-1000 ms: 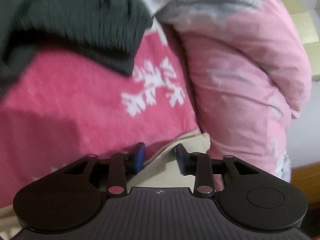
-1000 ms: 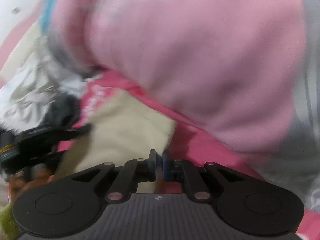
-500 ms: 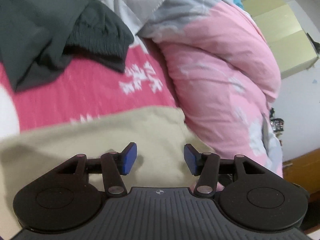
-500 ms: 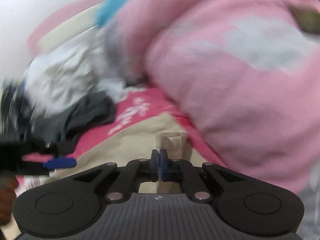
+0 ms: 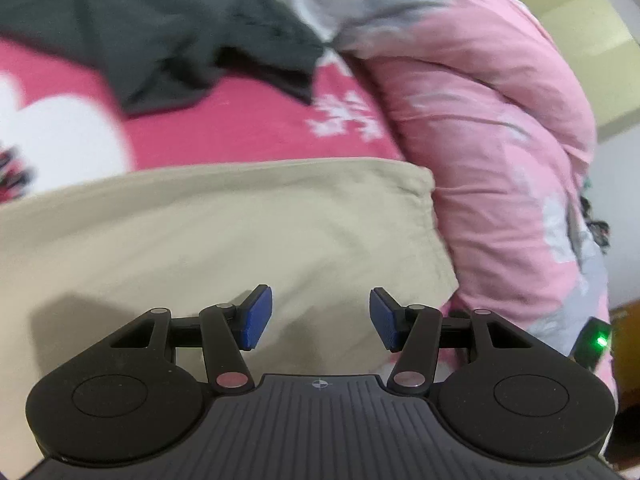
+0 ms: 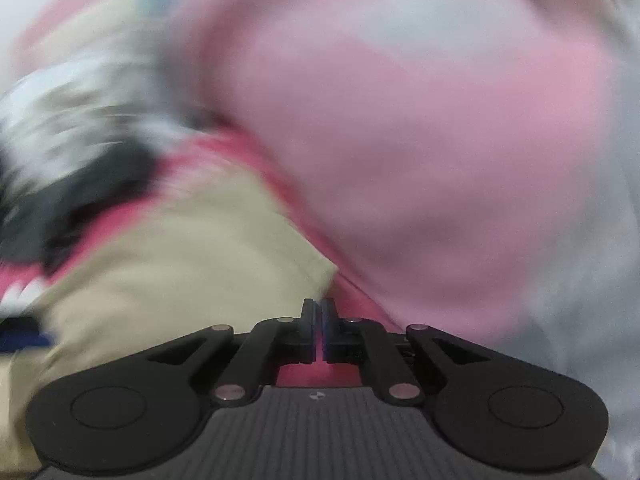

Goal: Fold clothes

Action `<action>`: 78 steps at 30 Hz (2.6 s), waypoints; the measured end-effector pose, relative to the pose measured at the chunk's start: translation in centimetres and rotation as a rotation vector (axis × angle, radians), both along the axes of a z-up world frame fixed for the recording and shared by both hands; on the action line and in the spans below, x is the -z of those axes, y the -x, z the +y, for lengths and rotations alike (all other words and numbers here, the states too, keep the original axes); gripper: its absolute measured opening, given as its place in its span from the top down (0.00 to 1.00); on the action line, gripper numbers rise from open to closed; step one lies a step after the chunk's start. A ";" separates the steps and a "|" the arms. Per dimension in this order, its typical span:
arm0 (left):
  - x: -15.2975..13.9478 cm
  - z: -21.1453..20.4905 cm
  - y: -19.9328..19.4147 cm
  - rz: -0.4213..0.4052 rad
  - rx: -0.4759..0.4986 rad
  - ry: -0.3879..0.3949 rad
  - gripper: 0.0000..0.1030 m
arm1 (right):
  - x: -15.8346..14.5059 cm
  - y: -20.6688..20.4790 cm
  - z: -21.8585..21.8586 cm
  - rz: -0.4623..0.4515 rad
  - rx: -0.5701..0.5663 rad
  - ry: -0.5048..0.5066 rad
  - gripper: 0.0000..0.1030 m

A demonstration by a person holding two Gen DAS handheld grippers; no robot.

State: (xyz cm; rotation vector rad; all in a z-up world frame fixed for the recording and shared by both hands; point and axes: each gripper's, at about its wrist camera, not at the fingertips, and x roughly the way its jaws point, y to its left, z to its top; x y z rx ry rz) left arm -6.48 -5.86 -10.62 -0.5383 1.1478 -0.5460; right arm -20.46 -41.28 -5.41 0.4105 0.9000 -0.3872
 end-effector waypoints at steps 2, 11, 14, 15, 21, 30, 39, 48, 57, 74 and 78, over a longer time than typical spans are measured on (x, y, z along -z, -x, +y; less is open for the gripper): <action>-0.3 2.3 1.1 0.000 -0.052 -0.013 0.48 | 0.7 1.5 -2.7 0.026 0.105 -0.085 0.97; -1.6 14.2 11.5 0.045 -0.419 -0.134 0.48 | -3.9 -4.1 9.7 -0.184 -0.562 0.156 0.95; -1.4 17.6 14.5 0.091 -0.539 -0.195 0.48 | -2.1 -8.3 13.4 -0.183 -0.724 0.148 0.95; -1.2 18.9 15.5 0.106 -0.576 -0.218 0.48 | -1.0 -9.1 14.0 -0.157 -0.745 0.166 0.95; 0.3 25.9 20.0 0.185 -0.773 -0.285 0.48 | 2.2 -9.5 7.2 0.080 -0.488 0.244 0.98; -1.3 25.7 19.4 0.091 -0.744 -0.239 0.48 | -4.5 -6.3 9.6 0.008 -0.639 0.095 0.91; 0.7 24.4 20.1 0.213 -0.514 -0.417 0.48 | 1.7 -3.1 9.0 0.299 -0.654 -0.077 0.96; -1.2 25.0 20.2 0.196 -0.550 -0.404 0.48 | -2.2 -2.8 13.8 0.148 -0.783 -0.002 0.88; -0.6 24.7 20.7 0.183 -0.501 -0.528 0.47 | 2.3 -0.6 14.2 0.285 -0.815 -0.021 0.93; -0.1 25.0 20.1 0.203 -0.577 -0.551 0.47 | -0.2 1.3 4.2 0.028 -0.174 -0.269 0.62; 0.2 24.8 20.0 0.212 -0.575 -0.565 0.47 | 2.6 2.0 1.7 -0.052 -0.007 -0.458 0.56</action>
